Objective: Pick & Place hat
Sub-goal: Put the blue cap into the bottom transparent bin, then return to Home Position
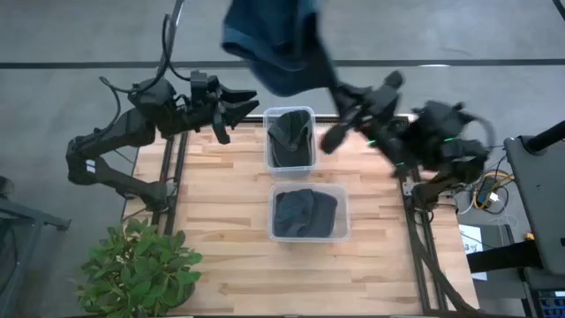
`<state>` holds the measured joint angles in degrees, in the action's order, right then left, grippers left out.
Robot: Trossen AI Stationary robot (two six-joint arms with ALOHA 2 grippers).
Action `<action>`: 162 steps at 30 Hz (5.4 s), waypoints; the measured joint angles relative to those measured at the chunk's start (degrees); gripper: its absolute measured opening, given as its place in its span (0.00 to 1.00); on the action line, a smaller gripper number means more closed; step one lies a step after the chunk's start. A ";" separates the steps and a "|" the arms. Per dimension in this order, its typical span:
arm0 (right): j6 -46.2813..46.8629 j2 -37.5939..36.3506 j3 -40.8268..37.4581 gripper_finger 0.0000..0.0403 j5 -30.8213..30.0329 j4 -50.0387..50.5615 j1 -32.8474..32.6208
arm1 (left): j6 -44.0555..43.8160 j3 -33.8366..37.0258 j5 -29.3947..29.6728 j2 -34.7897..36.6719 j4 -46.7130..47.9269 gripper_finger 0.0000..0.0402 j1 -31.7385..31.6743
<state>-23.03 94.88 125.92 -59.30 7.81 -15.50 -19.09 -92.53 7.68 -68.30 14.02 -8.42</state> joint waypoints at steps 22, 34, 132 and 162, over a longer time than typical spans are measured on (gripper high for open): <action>64.46 -10.05 0.02 0.03 32.64 76.84 1.72 | 4.00 0.00 1.07 9.26 13.50 0.41 0.02; 65.61 0.60 -0.16 0.03 49.93 82.19 2.22 | 2.64 0.00 1.40 10.45 12.97 0.41 0.02; 57.26 -46.88 -74.73 0.02 29.13 30.47 0.01 | 2.17 27.15 0.86 2.50 12.51 0.00 0.28; 33.49 -66.91 -101.39 0.02 35.41 -1.69 0.01 | 1.51 63.60 -9.57 22.51 -27.74 0.00 0.28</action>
<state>10.46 27.97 24.52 -23.90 6.12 -15.49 -17.58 -28.93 -1.89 -45.79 -13.73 -8.14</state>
